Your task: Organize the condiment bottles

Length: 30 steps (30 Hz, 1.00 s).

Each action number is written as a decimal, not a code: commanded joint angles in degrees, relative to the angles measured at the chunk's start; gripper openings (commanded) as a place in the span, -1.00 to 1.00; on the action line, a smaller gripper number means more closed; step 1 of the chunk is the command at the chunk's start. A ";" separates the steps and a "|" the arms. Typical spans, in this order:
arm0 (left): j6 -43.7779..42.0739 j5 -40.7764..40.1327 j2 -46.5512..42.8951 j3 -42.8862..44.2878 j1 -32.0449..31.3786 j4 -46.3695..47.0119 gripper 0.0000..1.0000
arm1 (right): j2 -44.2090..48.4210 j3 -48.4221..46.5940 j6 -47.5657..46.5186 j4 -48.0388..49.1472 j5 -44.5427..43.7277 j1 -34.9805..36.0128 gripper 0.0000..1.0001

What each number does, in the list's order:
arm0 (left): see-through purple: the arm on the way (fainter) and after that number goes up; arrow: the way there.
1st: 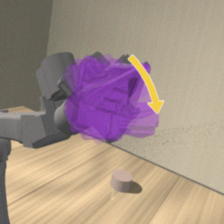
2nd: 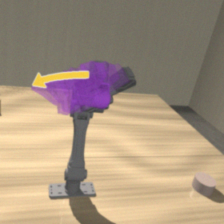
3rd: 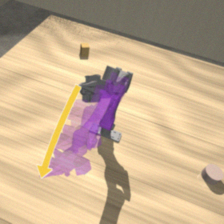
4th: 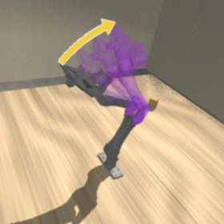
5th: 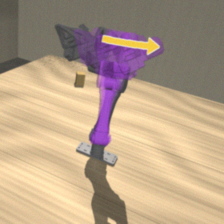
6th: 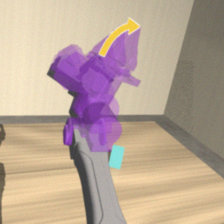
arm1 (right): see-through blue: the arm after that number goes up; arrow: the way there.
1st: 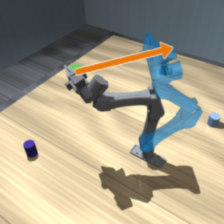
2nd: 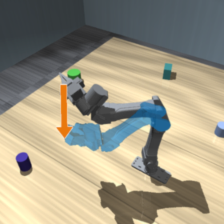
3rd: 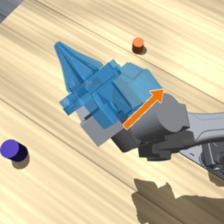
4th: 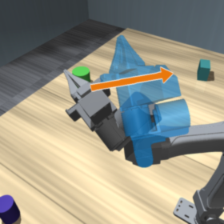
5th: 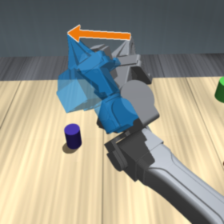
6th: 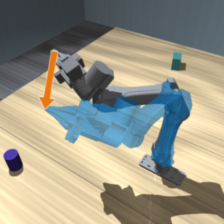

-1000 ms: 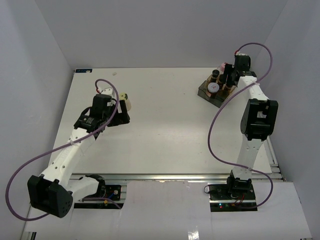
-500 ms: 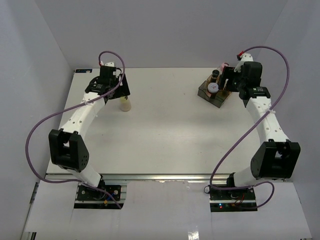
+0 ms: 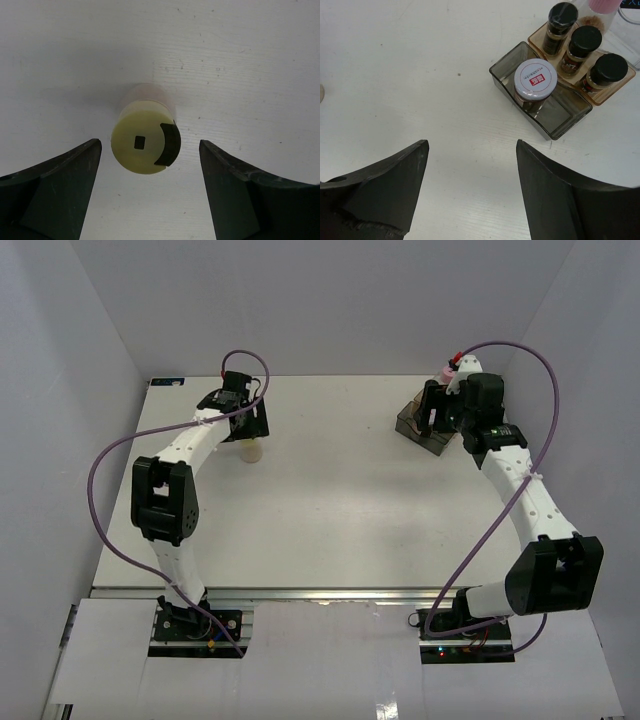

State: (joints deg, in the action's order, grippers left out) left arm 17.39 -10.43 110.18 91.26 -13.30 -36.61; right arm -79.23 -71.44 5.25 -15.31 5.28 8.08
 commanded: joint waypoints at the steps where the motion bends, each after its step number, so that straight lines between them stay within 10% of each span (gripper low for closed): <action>1: -0.37 -1.88 1.37 2.61 -0.15 0.27 0.77 | 2.29 0.42 -1.16 3.27 -1.06 0.19 0.55; 10: -0.79 -1.96 2.69 1.82 -0.21 1.27 0.35 | 2.28 -1.90 -0.93 1.52 -0.65 0.27 0.54; 14: -2.27 -1.71 2.94 1.02 -1.24 1.09 -0.43 | 3.58 -2.02 -0.77 0.63 -0.36 0.36 0.54; 18: -1.79 -2.35 2.64 0.93 -3.97 -0.08 -0.81 | 4.80 -1.41 -0.58 -0.20 0.23 0.38 0.53; 30: 4.72 -4.34 3.52 2.89 -28.37 -1.24 -0.94 | 10.85 3.55 0.41 -2.04 -0.72 1.48 0.54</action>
State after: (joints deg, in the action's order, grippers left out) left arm 18.31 -14.23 114.47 91.98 -33.44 -36.90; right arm -71.67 -69.63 5.00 -16.74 4.93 9.26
